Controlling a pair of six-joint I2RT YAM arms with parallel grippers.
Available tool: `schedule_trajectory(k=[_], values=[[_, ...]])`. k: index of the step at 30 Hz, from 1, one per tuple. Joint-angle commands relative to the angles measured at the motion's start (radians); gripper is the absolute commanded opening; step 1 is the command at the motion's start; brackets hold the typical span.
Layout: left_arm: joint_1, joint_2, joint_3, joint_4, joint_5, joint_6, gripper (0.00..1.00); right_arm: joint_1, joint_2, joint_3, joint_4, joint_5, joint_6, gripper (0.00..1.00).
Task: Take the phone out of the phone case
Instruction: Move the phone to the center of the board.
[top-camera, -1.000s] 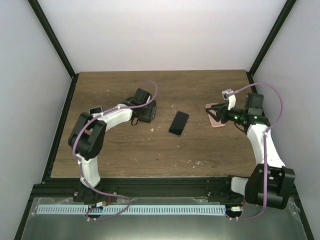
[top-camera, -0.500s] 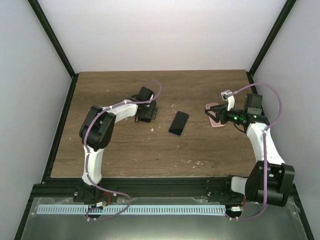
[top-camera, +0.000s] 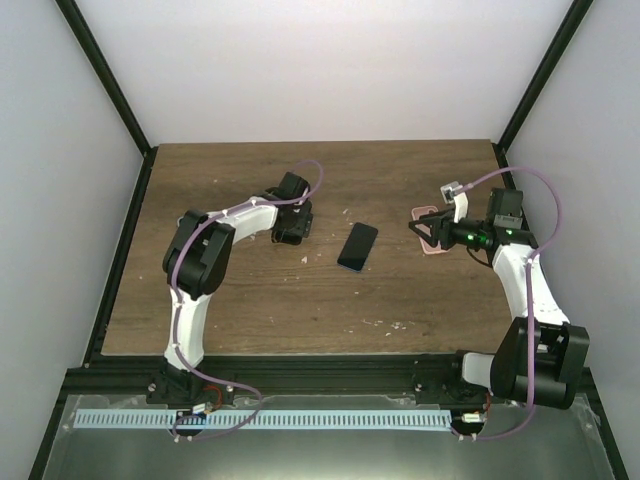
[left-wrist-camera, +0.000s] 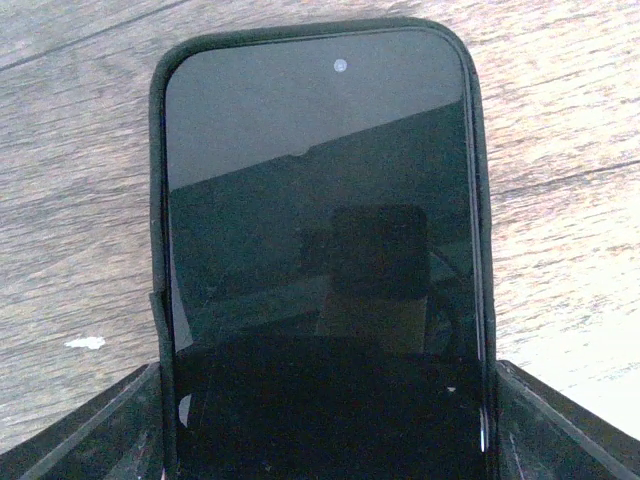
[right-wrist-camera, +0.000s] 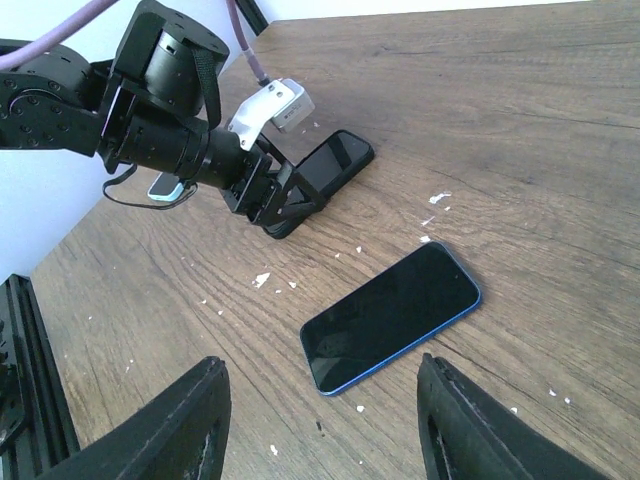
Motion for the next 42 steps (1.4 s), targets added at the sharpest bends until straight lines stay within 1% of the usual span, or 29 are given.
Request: schedule_trajectory(k=[1, 4, 9, 14, 16, 18, 20, 24, 28, 30, 34, 38, 42], values=[[0.0, 0.002, -0.044, -0.11, -0.035, -0.028, 0.76, 0.002, 0.002, 0.034, -0.011, -0.01, -0.023, 0.53], [-0.012, -0.05, -0.098, -0.141, -0.015, -0.065, 0.7, 0.002, 0.005, 0.036, -0.012, -0.01, -0.025, 0.53], [-0.096, -0.224, -0.307, -0.197, -0.006, -0.179, 0.7, 0.002, 0.008, 0.038, -0.018, -0.012, -0.026, 0.53], [-0.215, -0.375, -0.542, -0.249, 0.088, -0.316, 0.75, 0.002, 0.016, 0.042, -0.024, -0.022, -0.029, 0.53], [-0.24, -0.414, -0.614, -0.265, 0.091, -0.349, 0.81, 0.002, 0.02, 0.043, -0.027, -0.023, -0.029, 0.53], [-0.241, -0.447, -0.646, -0.267, 0.063, -0.36, 0.9, 0.002, 0.025, 0.046, -0.03, -0.026, -0.028, 0.53], [-0.233, -0.462, -0.638, -0.282, 0.016, -0.354, 0.95, 0.002, 0.03, 0.049, -0.034, -0.029, -0.032, 0.53], [-0.221, -0.419, -0.55, -0.323, -0.053, -0.314, 0.99, 0.002, 0.034, 0.052, -0.043, -0.028, -0.036, 0.53], [-0.214, -0.321, -0.459, -0.346, -0.055, -0.274, 1.0, 0.002, 0.025, 0.049, -0.043, -0.022, -0.039, 0.53], [-0.199, -0.288, -0.432, -0.348, -0.034, -0.264, 0.99, 0.002, 0.02, 0.049, -0.042, -0.022, -0.037, 0.53], [-0.161, -0.26, -0.419, -0.326, 0.045, -0.243, 0.95, 0.002, 0.023, 0.049, -0.044, -0.024, -0.037, 0.53], [-0.149, -0.25, -0.427, -0.327, 0.071, -0.234, 0.88, 0.002, 0.028, 0.049, -0.045, -0.027, -0.038, 0.53], [-0.139, -0.25, -0.438, -0.324, 0.094, -0.223, 0.78, 0.001, 0.037, 0.051, -0.049, -0.028, -0.039, 0.52]])
